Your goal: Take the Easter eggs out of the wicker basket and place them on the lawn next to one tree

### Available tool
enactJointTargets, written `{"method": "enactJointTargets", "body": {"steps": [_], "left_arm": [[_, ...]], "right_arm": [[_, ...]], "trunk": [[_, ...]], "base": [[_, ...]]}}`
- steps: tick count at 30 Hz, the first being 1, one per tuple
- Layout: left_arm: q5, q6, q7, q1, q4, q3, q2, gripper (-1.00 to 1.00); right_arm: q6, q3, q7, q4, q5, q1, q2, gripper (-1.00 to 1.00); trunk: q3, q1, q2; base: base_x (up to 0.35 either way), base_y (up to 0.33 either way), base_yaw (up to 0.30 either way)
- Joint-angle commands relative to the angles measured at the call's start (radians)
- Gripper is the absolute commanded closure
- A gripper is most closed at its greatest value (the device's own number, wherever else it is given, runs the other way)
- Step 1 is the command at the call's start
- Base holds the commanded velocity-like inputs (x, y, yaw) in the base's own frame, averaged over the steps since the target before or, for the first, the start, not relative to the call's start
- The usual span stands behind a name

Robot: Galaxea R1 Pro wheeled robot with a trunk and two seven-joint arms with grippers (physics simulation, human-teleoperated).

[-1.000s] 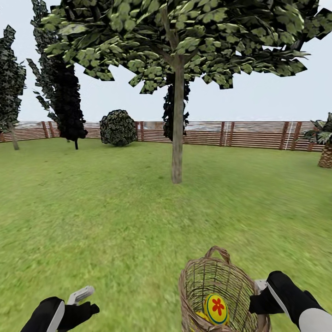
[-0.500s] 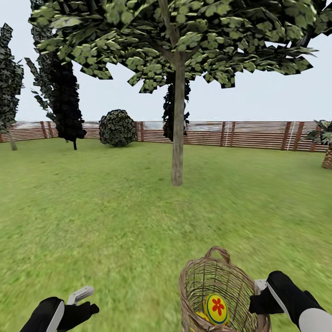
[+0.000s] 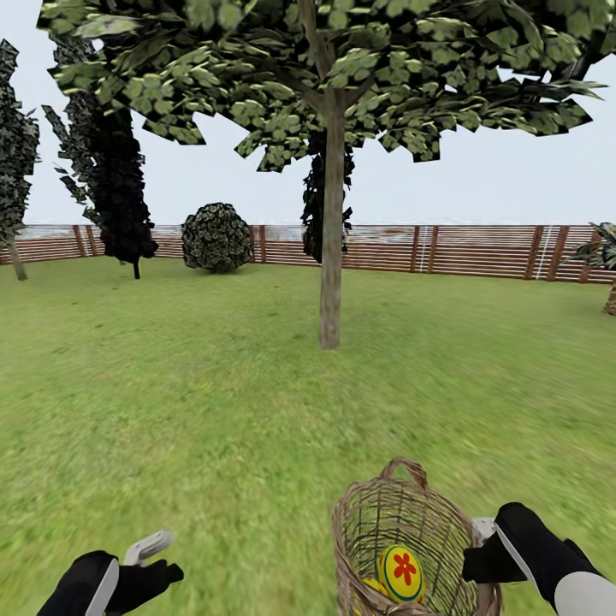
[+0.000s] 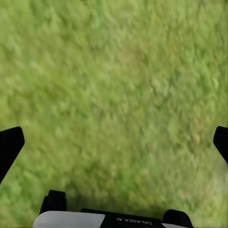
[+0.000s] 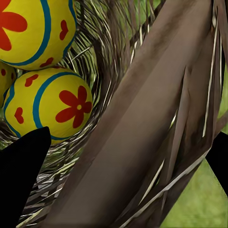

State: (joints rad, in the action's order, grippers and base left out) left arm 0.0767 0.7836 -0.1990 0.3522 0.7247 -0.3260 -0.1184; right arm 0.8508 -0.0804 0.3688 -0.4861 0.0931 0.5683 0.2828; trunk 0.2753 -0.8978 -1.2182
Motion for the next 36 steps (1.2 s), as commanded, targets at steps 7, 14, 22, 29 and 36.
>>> {"method": "enactJointTargets", "body": {"steps": [7, 14, 22, 29, 36], "left_arm": [[0.008, 0.006, 0.001, 0.001, 0.001, -0.004, -0.001, -1.0], [0.008, 0.006, 0.001, 0.001, 0.001, -0.004, -0.001, -1.0], [0.009, 0.006, 0.001, 0.001, 0.001, -0.004, -0.001, -1.0], [0.009, 0.006, 0.0, 0.001, 0.001, -0.004, -0.001, -1.0], [0.008, 0.006, 0.001, 0.001, 0.001, -0.004, -0.001, -1.0]], "right_arm": [[0.004, -0.005, 0.009, -0.002, 0.0, 0.001, 0.001, 1.0], [0.004, -0.005, 0.009, -0.002, 0.0, 0.001, 0.001, 1.0], [0.003, -0.004, 0.009, -0.002, 0.0, 0.001, 0.001, 1.0], [0.003, -0.005, 0.007, -0.002, 0.001, 0.001, 0.001, 1.0], [0.004, -0.004, 0.007, -0.002, -0.001, 0.001, 0.001, 1.0]], "trunk": [[0.001, -0.001, -0.001], [0.001, -0.001, -0.001], [0.001, -0.001, -0.001], [0.001, -0.001, -0.001], [0.001, -0.001, -0.001]], "base": [[0.337, 0.0, 0.0], [0.337, 0.0, 0.0], [0.337, 0.0, 0.0], [0.337, 0.0, 0.198], [0.337, 0.0, 0.12]]}}
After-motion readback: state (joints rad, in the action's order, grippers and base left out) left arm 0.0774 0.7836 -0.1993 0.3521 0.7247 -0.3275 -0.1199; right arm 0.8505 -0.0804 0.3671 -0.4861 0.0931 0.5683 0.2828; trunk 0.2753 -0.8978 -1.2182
